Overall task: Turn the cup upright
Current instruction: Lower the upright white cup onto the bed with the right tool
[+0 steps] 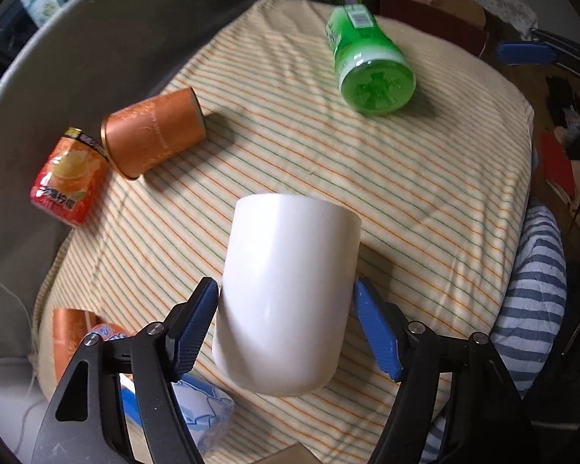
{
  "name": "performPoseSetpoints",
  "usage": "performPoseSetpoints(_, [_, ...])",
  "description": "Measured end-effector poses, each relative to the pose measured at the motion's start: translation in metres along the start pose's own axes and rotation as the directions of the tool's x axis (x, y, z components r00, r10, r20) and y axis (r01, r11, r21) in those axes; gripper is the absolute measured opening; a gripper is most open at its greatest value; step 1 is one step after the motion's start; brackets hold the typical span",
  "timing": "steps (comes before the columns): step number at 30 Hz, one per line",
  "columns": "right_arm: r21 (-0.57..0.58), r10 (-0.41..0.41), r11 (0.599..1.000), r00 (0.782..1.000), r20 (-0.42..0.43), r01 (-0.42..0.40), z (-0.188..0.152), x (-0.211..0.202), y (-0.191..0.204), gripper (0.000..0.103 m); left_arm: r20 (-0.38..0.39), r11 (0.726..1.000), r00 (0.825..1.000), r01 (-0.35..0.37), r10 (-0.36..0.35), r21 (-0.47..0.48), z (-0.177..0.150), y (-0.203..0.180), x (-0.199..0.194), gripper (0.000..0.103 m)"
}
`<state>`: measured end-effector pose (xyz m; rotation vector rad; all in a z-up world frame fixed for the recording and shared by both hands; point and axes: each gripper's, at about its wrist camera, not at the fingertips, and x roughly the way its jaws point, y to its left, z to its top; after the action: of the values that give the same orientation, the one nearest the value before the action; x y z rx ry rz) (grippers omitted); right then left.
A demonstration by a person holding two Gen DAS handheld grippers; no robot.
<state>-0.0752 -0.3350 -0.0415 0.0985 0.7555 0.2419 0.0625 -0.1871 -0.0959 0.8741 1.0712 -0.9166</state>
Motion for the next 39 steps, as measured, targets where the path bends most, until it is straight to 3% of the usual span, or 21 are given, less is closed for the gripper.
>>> performPoseSetpoints(4, [0.012,-0.009,1.0,1.0,0.004,0.009,-0.002,-0.003,-0.002,0.089,-0.075,0.999,0.997,0.005,-0.002,0.036,0.015,-0.002,0.016,0.076])
performPoseSetpoints(8, [0.032,-0.027,0.999,1.0,-0.008,0.027,-0.004,-0.003,-0.009,0.089,-0.085,0.999,0.996,0.013,-0.01,0.044,0.026,-0.006,0.024,0.076])
performPoseSetpoints(14, [0.06,-0.035,0.998,0.999,-0.004,0.036,-0.006,-0.004,-0.018,0.089,-0.018,1.0,1.0,0.021,-0.021,-0.019,0.024,-0.002,0.016,0.075])
performPoseSetpoints(19, [0.047,-0.027,0.999,1.0,0.002,0.027,-0.006,-0.001,-0.013,0.089,0.11,0.993,0.994,0.025,-0.012,-0.115,0.007,0.004,-0.006,0.075])
performPoseSetpoints(21, [0.036,-0.02,0.999,1.0,0.004,0.02,-0.005,0.002,-0.009,0.089,0.168,0.987,0.986,0.03,-0.003,-0.156,-0.002,0.004,-0.015,0.075])
performPoseSetpoints(28, [0.007,0.004,1.0,1.0,0.019,-0.004,-0.001,0.008,0.006,0.089,0.355,0.945,0.933,0.06,0.061,-0.322,-0.037,0.004,-0.029,0.075])
performPoseSetpoints(36, [0.004,0.028,1.0,0.998,0.049,-0.028,0.008,0.017,0.023,0.089,0.458,0.864,0.879,0.124,0.132,-0.487,-0.069,0.003,-0.033,0.075])
performPoseSetpoints(39, [-0.001,0.042,0.999,0.997,0.061,-0.042,0.011,0.021,0.03,0.089,0.473,0.844,0.869,0.142,0.143,-0.517,-0.076,0.002,-0.03,0.075])
